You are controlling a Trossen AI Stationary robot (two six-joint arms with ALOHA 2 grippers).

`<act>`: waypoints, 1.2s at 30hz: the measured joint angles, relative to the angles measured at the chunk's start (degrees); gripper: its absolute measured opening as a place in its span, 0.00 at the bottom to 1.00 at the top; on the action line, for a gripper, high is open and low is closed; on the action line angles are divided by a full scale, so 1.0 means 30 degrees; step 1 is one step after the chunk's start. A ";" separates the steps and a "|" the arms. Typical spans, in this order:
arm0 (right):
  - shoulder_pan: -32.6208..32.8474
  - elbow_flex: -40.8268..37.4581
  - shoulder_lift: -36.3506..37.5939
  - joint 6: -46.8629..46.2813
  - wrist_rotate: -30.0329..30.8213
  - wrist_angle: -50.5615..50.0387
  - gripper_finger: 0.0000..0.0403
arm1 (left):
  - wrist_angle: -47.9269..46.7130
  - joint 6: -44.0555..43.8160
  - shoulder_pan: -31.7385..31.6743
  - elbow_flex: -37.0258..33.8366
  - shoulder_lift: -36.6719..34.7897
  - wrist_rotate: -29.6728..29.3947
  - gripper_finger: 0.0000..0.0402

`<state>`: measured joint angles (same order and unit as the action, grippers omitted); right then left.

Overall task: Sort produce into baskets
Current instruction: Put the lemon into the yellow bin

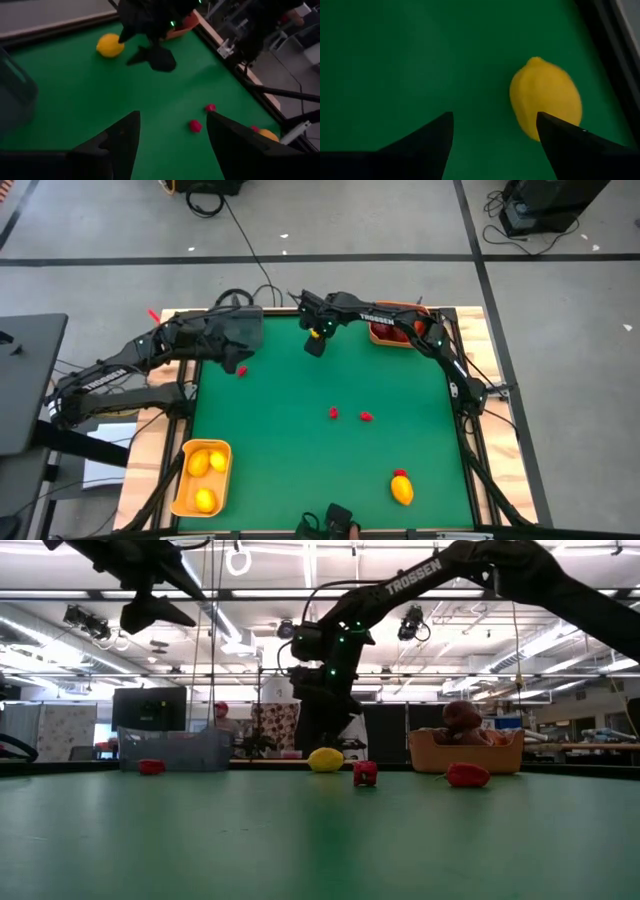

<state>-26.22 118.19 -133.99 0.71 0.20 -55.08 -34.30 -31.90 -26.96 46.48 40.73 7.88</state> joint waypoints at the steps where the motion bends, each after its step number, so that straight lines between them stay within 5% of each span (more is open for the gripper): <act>1: 0.0031 0.0000 0.0000 0.0167 0.0036 -0.0079 0.75 | 0.0221 0.0007 0.0020 -0.0076 0.0021 -0.0092 0.58; 12: -0.0186 0.0000 0.0000 -0.0195 0.1087 -0.1950 0.90 | 0.0383 -0.0013 0.0025 -0.0153 0.0155 -0.0174 0.58; 17: -0.0311 0.0000 0.0000 0.1019 0.1065 -0.1108 0.91 | -0.0186 -0.0802 0.0029 -0.0160 0.0497 -0.2838 0.58; 22: -0.1029 0.0000 0.0000 0.0856 0.1073 -0.1720 0.91 | -0.0119 -0.0330 0.0029 -0.0160 0.0855 -0.3165 0.58; 25: -0.1426 -0.0518 0.0015 0.1733 0.1153 0.1085 0.91 | -0.0123 0.0029 0.0029 -0.0160 0.1036 -0.3169 0.58; 30: -0.2065 -0.0756 0.0022 0.0680 -0.1293 0.2620 0.89 | -0.0250 -0.0022 0.0029 -0.0160 0.1234 -0.2663 0.58; 36: -0.2488 -0.1066 0.0000 -0.0210 -0.1962 0.2159 0.86 | -0.0618 0.0081 0.0029 -0.0160 0.1281 -0.2709 0.58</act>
<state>-33.68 114.99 -133.99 0.07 -5.68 -48.61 -36.16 -31.66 -26.87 46.00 44.57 -0.25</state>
